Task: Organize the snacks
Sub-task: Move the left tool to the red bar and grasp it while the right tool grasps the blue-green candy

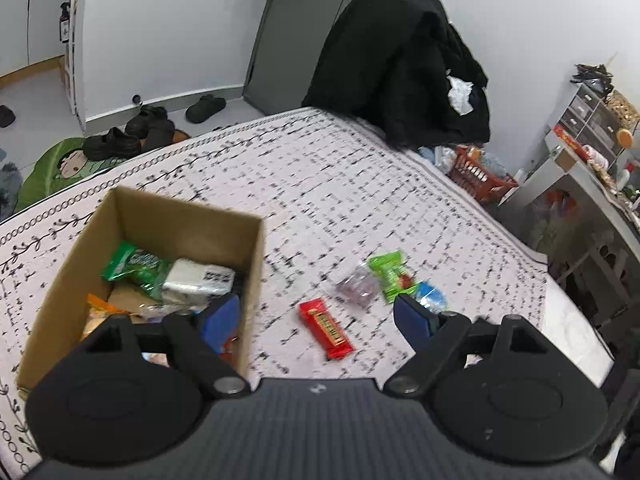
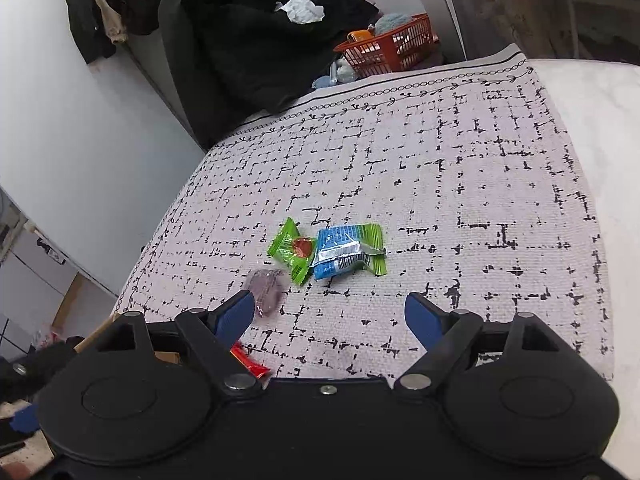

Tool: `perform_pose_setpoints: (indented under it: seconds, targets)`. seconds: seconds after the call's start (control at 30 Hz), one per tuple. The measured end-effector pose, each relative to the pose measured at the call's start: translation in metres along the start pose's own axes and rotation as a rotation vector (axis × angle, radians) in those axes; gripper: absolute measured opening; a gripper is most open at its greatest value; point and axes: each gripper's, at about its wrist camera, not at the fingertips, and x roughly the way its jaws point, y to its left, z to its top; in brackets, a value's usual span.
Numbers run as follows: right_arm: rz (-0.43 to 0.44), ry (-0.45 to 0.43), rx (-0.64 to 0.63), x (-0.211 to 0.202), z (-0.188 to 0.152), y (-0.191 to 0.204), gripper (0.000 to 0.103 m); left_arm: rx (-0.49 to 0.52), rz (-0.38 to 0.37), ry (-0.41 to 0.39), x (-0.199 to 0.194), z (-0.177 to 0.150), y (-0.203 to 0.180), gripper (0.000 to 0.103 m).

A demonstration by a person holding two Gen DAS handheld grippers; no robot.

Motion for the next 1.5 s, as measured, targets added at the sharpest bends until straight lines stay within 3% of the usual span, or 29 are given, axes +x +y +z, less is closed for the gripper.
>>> perform_pose_setpoints:
  seconds: [0.17,0.4,0.73,1.0,1.23,1.37,1.5]
  targets:
    - [0.026,0.011,0.015,0.009,0.002,-0.005,0.082,0.029,0.002,0.006,0.011,-0.001,-0.017,0.083]
    - [0.036,0.032,0.030,0.022,0.007,-0.015,0.082,-0.038,0.030,0.063,0.040,-0.005,-0.023,0.078]
    - [0.035,0.024,0.001,0.048,0.014,-0.023,0.079,-0.136,0.072,0.152,0.087,-0.010,-0.026,0.046]
    - [0.041,0.011,-0.058,0.063,0.013,-0.017,0.080,-0.184,0.116,0.224,0.122,-0.024,-0.019,0.040]
    - [0.031,-0.012,-0.111,0.071,0.011,-0.012,0.079,-0.217,0.144,0.237,0.140,-0.030,-0.013,0.035]
    - [0.022,-0.017,-0.142,0.074,0.009,-0.008,0.073,-0.222,0.154,0.227,0.144,-0.029,-0.015,0.025]
    - [-0.003,-0.022,-0.177,0.077,0.008,-0.003,0.053,-0.246,0.160,0.215,0.144,-0.029,-0.014,0.021]
